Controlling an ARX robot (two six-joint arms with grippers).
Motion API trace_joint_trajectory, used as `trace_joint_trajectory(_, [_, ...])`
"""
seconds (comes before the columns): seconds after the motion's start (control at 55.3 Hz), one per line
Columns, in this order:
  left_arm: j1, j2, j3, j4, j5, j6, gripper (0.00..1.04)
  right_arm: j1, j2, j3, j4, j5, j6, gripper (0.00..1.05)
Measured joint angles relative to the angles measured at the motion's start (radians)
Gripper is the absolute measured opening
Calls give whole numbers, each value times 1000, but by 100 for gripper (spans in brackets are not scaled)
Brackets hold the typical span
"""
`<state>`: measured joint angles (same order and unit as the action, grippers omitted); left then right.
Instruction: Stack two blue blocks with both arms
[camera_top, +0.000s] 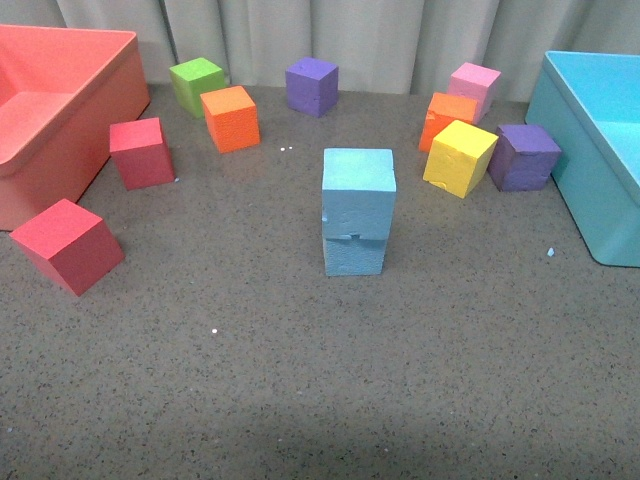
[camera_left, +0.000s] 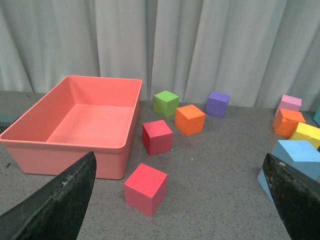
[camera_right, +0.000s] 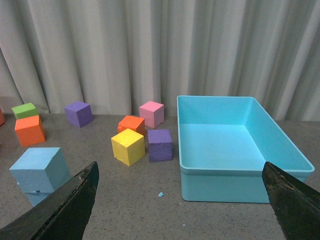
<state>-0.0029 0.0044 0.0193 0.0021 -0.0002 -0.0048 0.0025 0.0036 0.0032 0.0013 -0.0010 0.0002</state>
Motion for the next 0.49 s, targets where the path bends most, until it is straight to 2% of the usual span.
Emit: trace_joint_trajectory(0.488, [0, 0, 0, 0, 0, 0, 98, 0, 0, 0, 0, 0, 0, 95])
